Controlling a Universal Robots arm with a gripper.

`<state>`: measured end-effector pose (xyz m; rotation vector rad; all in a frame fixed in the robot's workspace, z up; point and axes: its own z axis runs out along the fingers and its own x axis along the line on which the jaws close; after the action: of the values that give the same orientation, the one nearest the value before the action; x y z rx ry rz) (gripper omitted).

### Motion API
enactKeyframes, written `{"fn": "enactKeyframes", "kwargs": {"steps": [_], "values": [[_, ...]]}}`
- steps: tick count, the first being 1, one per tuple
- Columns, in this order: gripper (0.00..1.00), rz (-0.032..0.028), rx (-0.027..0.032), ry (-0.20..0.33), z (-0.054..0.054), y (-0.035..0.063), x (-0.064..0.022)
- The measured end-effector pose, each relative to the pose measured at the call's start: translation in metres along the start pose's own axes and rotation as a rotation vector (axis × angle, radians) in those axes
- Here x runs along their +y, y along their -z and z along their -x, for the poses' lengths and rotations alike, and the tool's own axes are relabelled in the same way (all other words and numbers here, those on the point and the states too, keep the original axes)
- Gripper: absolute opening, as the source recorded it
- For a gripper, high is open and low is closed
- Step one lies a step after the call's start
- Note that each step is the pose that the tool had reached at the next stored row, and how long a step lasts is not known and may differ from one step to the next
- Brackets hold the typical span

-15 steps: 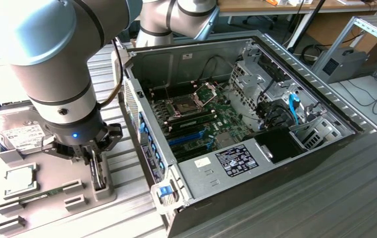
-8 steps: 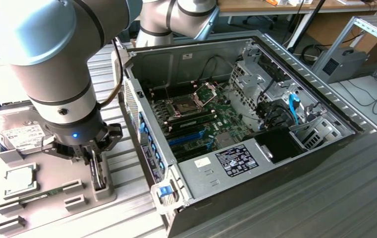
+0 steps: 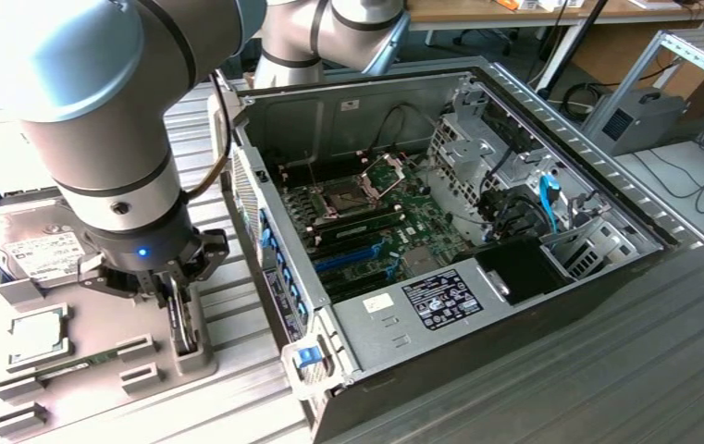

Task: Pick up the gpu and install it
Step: 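Pick up the gpu and move the gpu toward the slot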

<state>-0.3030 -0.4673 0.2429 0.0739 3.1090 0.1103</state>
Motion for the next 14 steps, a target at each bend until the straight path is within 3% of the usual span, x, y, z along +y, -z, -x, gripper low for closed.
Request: {"fn": "enactKeyframes", "kwargs": {"steps": [6, 14], "values": [[0.27, 0.001, 0.0025, 0.036, 0.0001, -0.0003, 0.0], [0.27, 0.0012, 0.0025, 0.037, 0.0001, 0.0015, 0.0001]]}}
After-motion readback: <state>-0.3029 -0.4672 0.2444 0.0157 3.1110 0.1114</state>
